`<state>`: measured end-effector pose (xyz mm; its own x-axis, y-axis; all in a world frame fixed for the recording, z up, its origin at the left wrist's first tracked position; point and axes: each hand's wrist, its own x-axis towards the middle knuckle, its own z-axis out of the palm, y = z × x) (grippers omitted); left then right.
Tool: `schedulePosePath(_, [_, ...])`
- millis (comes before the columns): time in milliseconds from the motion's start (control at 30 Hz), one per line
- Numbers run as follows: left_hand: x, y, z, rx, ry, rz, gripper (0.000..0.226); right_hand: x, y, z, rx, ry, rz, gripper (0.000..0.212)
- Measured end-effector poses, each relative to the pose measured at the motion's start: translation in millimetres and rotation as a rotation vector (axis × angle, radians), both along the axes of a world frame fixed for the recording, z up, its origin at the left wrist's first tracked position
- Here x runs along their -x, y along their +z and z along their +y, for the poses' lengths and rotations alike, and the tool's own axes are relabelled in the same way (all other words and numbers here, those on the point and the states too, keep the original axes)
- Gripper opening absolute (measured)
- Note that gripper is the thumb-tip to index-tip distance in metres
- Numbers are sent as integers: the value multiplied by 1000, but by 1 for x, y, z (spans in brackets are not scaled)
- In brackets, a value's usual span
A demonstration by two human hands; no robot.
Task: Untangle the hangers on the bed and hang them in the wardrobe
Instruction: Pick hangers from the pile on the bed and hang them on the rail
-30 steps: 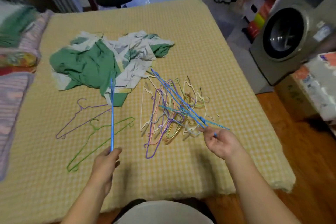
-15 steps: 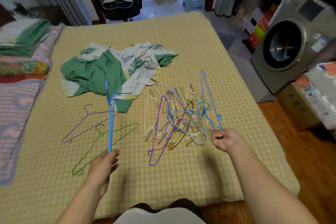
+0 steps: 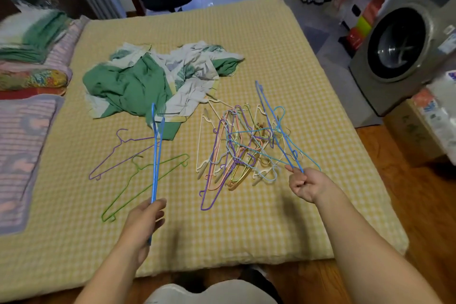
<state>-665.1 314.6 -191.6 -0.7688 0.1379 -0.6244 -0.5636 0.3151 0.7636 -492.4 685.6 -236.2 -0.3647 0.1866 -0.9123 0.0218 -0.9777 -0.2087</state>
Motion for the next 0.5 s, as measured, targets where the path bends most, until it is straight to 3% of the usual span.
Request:
schedulePosePath(133, [1, 9, 15, -21, -66, 45, 44, -7, 37, -26, -231, 91, 107, 23])
schedulePosePath(300, [10, 24, 47, -98, -300, 35, 41, -29, 77, -72, -631, -29, 114, 11])
schedulePosePath(500, [14, 50, 88, -253, -684, -6, 68, -75, 106, -147, -729, -261, 103, 22])
